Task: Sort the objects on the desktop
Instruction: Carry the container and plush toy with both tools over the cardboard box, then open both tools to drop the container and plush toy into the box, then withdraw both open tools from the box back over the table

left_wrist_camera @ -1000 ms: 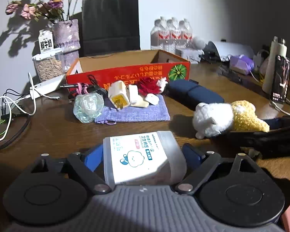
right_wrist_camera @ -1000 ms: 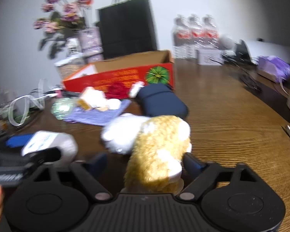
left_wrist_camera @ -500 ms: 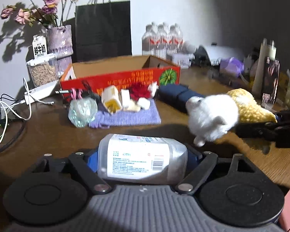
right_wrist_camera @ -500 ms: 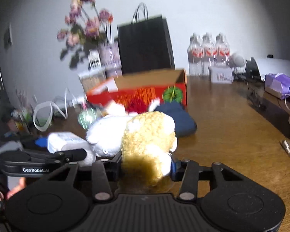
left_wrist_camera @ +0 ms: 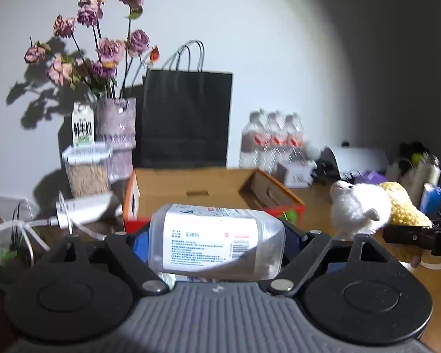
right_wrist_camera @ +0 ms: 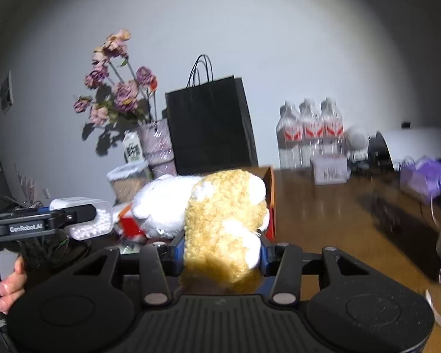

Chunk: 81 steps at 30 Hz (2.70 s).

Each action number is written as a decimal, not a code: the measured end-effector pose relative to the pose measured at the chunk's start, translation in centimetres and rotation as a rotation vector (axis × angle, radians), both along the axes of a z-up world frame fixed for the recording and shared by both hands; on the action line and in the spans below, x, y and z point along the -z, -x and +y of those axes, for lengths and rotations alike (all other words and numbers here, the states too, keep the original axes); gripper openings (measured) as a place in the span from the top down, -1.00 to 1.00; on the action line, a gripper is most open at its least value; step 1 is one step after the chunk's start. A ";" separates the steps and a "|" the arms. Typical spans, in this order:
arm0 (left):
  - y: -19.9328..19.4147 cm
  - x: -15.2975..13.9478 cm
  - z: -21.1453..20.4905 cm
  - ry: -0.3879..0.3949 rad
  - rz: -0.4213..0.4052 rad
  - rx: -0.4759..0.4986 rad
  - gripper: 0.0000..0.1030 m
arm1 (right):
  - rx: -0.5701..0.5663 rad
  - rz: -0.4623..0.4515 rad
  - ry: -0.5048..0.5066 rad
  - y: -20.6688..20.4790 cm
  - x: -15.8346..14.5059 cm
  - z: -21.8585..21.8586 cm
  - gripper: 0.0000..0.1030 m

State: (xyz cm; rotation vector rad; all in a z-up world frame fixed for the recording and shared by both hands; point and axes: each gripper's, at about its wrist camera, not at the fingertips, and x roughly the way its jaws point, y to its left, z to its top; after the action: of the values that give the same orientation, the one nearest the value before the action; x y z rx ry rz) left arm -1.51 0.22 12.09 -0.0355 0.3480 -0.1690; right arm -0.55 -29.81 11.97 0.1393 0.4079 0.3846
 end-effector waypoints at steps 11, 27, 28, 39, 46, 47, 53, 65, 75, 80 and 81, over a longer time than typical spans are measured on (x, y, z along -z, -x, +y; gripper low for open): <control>-18.5 -3.1 1.5 -0.075 0.116 -0.043 -0.63 | -0.020 0.178 0.114 -21.9 -2.9 4.9 0.14; -37.5 7.7 2.8 -0.163 0.536 -0.134 -0.65 | 0.074 0.476 0.487 -38.5 8.1 15.8 -0.20; -37.4 7.6 2.9 -0.162 0.548 -0.133 -0.67 | 0.069 0.465 0.475 -38.3 7.9 15.7 -0.23; -33.6 2.1 3.4 -0.136 0.517 -0.138 -0.82 | 0.045 0.338 0.355 -32.8 0.8 14.3 -0.50; -25.5 -1.4 2.9 -0.131 0.421 -0.161 -0.97 | -0.009 0.226 0.225 -23.3 -1.7 10.9 -0.61; -23.5 -1.6 2.8 -0.120 0.383 -0.158 -1.00 | -0.020 0.206 0.207 -21.7 -1.6 10.3 -0.66; -12.0 -0.7 2.2 -0.036 0.254 -0.115 -1.00 | -0.047 0.153 0.151 -11.2 1.1 7.0 -0.71; 0.4 8.7 -0.7 -0.054 0.194 -0.090 -1.00 | -0.096 0.188 0.077 0.4 9.5 4.1 -0.77; 3.1 10.6 -1.1 -0.064 0.144 -0.081 -1.00 | -0.092 0.196 0.013 2.1 11.0 3.2 -0.84; 3.4 10.7 -1.6 -0.079 0.121 -0.079 -1.00 | -0.075 0.205 -0.024 1.9 11.1 2.6 -0.84; 3.4 10.7 -1.7 -0.088 0.119 -0.070 -1.00 | -0.078 0.208 -0.029 1.8 11.2 2.6 -0.84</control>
State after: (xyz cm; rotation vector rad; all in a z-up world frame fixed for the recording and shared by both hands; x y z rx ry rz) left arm -4.92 -1.49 1.40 0.0297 0.4723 -0.0825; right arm -2.36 -27.25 0.78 0.1931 0.6142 0.4545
